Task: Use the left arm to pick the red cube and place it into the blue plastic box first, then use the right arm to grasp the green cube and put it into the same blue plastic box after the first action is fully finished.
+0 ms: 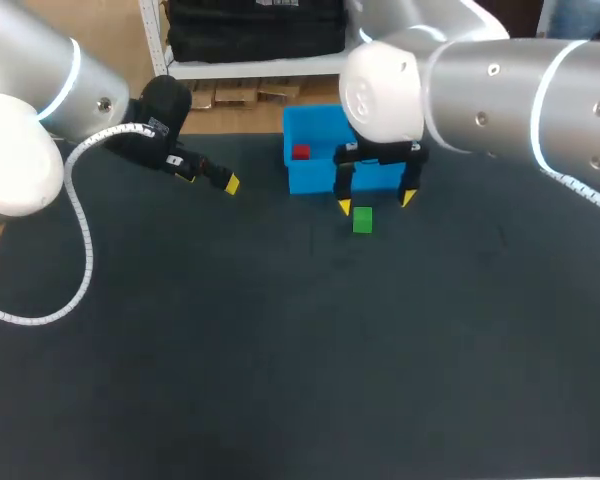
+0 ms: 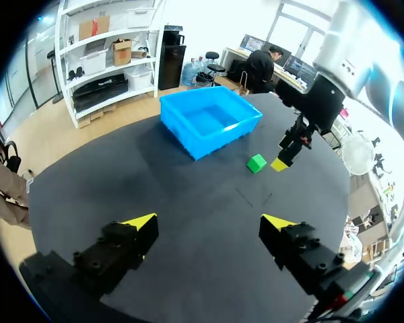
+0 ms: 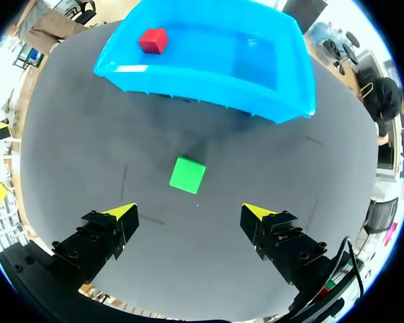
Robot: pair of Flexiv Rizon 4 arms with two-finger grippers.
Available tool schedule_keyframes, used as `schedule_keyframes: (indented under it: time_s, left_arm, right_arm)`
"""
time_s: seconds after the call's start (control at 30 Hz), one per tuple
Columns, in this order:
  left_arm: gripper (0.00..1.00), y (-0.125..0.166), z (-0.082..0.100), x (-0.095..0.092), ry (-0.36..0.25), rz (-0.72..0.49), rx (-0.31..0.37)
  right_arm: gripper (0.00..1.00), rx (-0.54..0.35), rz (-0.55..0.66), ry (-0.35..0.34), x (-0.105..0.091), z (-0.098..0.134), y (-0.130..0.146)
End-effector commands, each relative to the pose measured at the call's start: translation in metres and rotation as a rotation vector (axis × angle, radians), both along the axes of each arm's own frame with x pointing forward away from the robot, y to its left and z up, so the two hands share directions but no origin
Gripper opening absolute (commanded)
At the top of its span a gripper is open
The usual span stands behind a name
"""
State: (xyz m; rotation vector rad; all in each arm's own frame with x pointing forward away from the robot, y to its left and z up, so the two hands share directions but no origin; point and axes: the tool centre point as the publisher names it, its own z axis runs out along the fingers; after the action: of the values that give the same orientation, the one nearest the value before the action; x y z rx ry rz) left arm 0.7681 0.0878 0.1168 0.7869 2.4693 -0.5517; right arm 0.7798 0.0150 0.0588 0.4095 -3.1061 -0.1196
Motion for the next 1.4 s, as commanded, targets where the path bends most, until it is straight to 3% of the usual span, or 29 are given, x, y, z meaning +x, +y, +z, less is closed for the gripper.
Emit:
schedule_keyframes:
  time_s: [0.03, 0.57, 1.4]
  left_arm:
    - [1.00, 0.001, -0.001, 0.001, -0.001, -0.003, -0.004]
    - [1.00, 0.001, -0.001, 0.001, -0.001, -0.003, -0.004]
    - [1.00, 0.001, -0.001, 0.001, -0.001, -0.003, -0.004]
  right_arm:
    - [1.00, -0.006, 0.010, 0.012, 0.009, -0.005, 0.005]
    - [1.00, -0.013, 0.032, 0.006, 0.021, -0.019, 0.012]
    - [1.00, -0.007, -0.052, -0.009, 0.024, -0.047, 0.010]
